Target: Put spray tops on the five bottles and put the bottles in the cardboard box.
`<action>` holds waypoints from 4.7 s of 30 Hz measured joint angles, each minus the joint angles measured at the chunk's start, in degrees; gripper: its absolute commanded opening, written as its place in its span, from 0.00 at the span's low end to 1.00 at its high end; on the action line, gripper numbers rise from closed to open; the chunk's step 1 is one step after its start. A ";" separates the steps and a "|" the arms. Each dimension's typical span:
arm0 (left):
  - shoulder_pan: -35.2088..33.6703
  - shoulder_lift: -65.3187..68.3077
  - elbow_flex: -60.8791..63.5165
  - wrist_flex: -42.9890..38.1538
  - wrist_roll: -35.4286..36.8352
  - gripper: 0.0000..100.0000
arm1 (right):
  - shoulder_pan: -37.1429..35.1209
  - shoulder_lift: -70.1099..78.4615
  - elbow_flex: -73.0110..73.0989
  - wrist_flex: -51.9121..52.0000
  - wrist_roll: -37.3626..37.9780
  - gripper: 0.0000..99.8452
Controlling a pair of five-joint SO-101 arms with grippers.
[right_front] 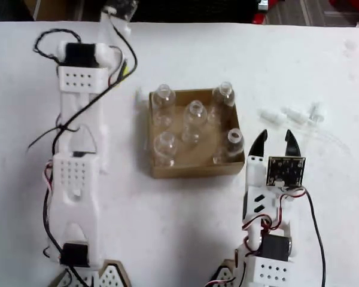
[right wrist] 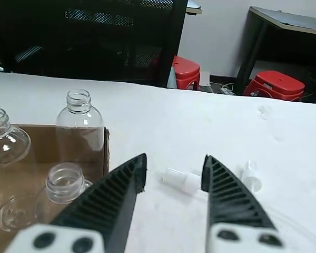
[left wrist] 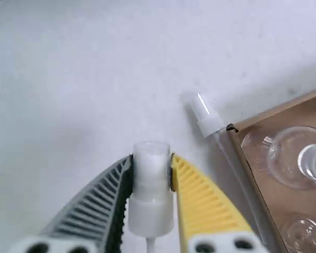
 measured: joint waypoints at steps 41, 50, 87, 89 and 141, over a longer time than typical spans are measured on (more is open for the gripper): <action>16.88 -93.27 121.49 -103.21 9.49 0.02 | 0.00 0.00 0.00 0.00 0.00 0.15; 20.04 -75.16 121.41 -124.75 2.90 0.02 | 0.00 0.00 0.00 0.00 0.00 0.15; 19.16 -59.87 131.96 -142.77 14.15 0.02 | 0.00 0.00 0.00 0.00 0.00 0.15; 17.93 -59.87 133.19 -142.77 16.18 0.02 | 0.00 0.00 0.00 0.00 0.00 0.15; 16.79 -65.32 135.30 -114.64 19.69 0.12 | 0.00 0.00 0.00 0.00 0.00 0.15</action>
